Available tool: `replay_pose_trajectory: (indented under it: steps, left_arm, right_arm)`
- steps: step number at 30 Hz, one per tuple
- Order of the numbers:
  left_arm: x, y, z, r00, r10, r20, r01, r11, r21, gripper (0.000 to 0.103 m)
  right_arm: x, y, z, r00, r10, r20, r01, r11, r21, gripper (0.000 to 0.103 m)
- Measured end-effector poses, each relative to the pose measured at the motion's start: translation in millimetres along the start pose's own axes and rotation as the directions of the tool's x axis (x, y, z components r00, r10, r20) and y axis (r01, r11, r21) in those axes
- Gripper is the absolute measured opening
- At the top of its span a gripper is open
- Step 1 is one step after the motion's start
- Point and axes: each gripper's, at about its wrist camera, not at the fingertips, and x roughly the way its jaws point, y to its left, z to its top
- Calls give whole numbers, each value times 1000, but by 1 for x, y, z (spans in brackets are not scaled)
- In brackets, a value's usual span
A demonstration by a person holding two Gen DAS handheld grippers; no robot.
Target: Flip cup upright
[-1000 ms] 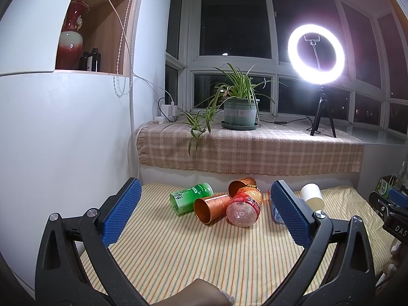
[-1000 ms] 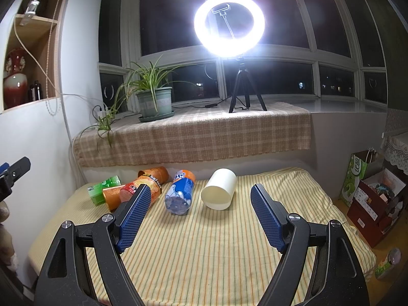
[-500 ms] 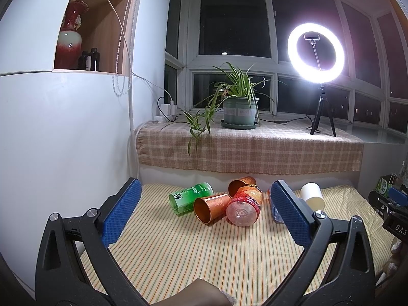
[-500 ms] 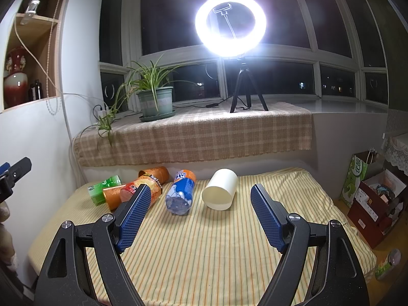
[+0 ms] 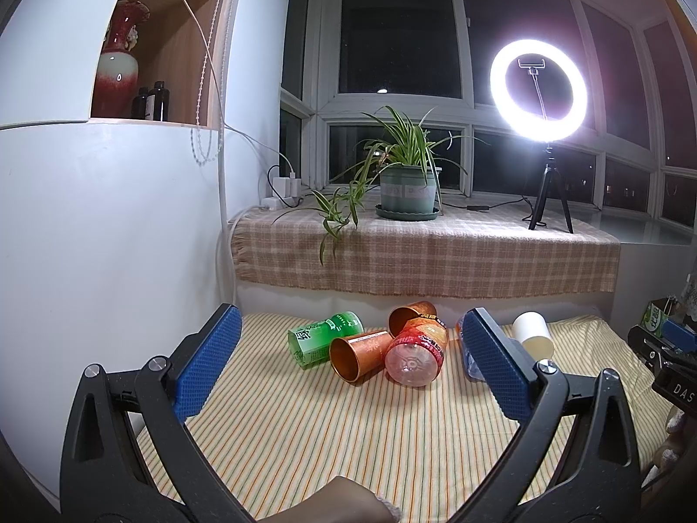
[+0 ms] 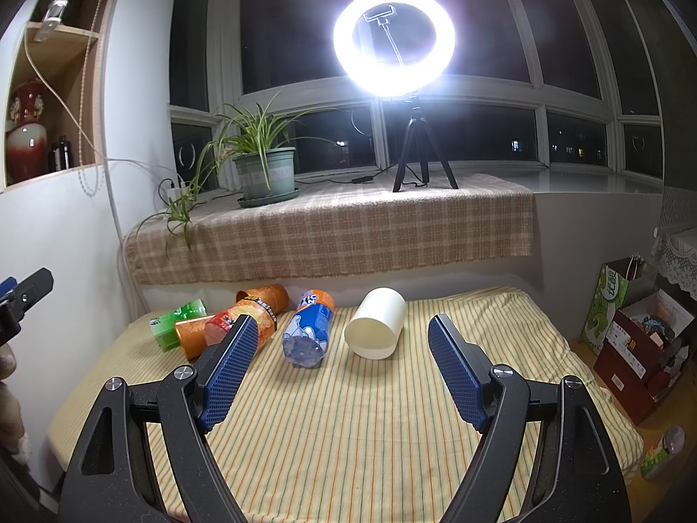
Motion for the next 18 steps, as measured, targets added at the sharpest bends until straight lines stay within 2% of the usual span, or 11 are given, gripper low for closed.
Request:
replay_pose_trajectory:
  steps: [18]
  left_arm:
    - [-1, -2, -2, 1000, 1, -5, -1, 1000, -2, 103]
  right_arm:
    - [5, 2, -2, 1000, 1, -8, -1, 1000, -2, 80]
